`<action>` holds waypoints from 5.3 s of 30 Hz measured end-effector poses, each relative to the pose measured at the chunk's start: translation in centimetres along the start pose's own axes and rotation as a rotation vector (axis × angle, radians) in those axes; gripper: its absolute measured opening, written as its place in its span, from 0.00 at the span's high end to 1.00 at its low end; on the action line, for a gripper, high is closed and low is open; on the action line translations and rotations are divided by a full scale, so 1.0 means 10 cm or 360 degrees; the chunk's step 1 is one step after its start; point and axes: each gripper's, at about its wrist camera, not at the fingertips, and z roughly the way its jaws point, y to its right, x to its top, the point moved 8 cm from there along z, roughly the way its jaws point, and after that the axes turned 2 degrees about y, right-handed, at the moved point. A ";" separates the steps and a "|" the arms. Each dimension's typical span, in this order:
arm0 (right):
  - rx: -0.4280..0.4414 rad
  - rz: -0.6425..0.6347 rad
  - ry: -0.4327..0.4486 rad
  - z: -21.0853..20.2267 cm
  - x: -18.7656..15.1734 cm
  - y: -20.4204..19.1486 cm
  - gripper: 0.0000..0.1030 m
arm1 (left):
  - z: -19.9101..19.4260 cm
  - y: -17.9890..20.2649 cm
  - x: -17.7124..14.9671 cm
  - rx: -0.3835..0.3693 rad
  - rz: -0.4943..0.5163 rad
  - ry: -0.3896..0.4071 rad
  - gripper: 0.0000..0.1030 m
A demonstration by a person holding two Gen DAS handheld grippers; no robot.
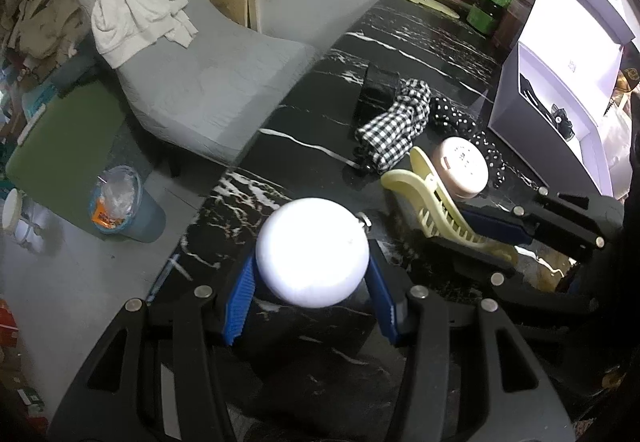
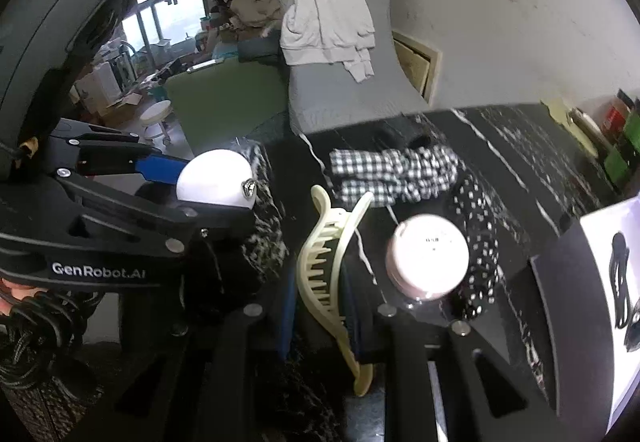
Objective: Organize objects
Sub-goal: 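Lift the white puff with the left gripper while the right lifts the cream claw clip, then carry the white puff and cream claw clip over the white gift box with both grippers, then lower both held items into the box and open both grippers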
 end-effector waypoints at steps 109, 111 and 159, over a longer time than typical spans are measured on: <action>-0.0719 0.0903 0.0062 -1.53 -0.77 2.97 0.79 | 0.66 3.40 1.62 -0.0481 0.0868 0.0070 0.51; -0.0726 0.0918 0.0068 -1.52 -0.80 3.01 0.79 | 0.70 3.42 1.62 -0.0486 0.0875 0.0064 0.51; -0.0676 0.1124 -0.0039 -1.20 -0.99 3.48 0.64 | 1.26 3.58 1.76 -0.0287 0.0999 -0.0175 0.51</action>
